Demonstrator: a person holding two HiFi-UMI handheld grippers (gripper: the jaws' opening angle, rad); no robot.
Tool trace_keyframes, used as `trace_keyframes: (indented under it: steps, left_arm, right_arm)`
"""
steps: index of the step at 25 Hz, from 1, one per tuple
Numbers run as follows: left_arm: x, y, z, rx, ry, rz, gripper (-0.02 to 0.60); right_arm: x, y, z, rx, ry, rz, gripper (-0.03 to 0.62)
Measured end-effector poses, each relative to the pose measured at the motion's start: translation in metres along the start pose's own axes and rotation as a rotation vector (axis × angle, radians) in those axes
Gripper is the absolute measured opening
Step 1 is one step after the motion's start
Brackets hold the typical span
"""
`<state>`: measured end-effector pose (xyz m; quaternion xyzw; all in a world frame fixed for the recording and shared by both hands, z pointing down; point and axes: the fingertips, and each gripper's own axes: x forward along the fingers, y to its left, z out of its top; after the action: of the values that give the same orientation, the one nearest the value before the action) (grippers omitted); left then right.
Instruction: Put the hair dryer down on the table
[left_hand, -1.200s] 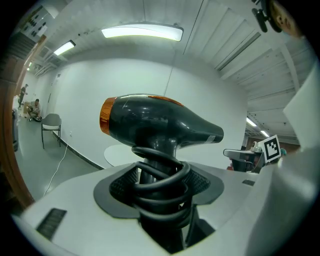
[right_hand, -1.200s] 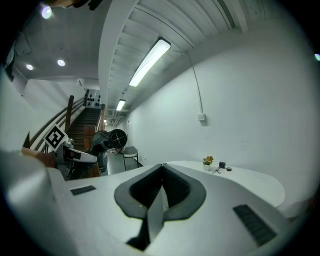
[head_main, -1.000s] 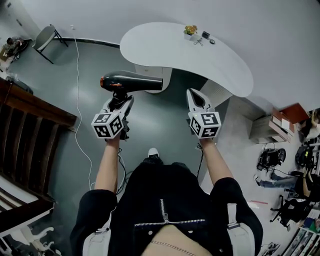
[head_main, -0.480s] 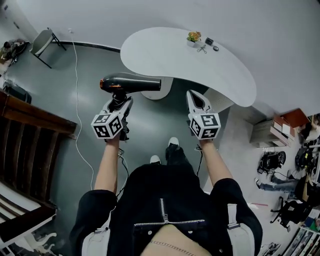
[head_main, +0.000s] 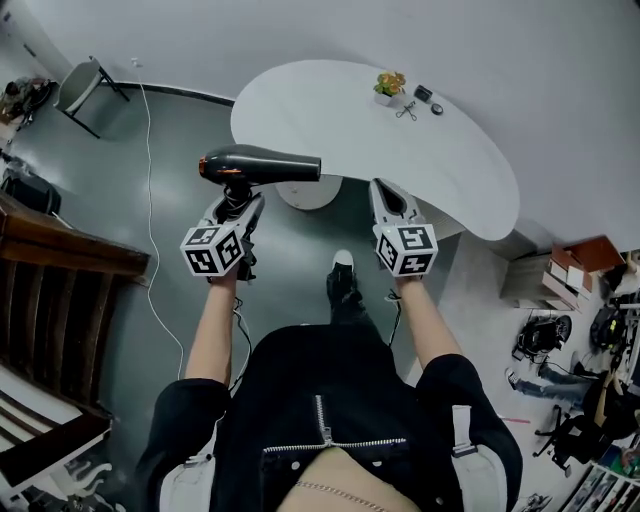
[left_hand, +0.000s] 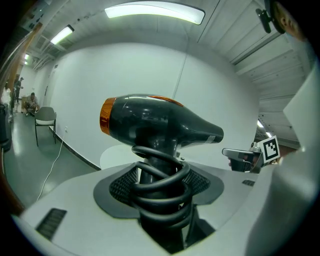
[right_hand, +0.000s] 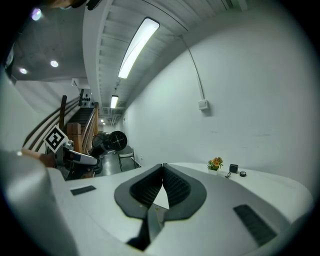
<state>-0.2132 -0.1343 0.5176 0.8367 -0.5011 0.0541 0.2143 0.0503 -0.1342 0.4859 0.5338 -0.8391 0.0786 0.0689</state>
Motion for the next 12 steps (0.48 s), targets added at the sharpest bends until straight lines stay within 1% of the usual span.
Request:
trace_keyframes:
  steps: [5, 9, 12]
  left_arm:
    - [0.061, 0.006, 0.029, -0.011, -0.014, 0.030, 0.278]
    - [0.116, 0.011, 0.059, -0.023, -0.033, 0.060, 0.278]
    - [0.153, 0.011, 0.076, -0.035, -0.039, 0.072, 0.278]
  right_arm:
    - [0.058, -0.045, 0.021, -0.010, -0.003, 0.043, 0.002]
    - [0.107, -0.090, 0.048, -0.024, -0.017, 0.077, 0.002]
    - [0.138, -0.123, 0.061, -0.025, -0.024, 0.087, -0.002]
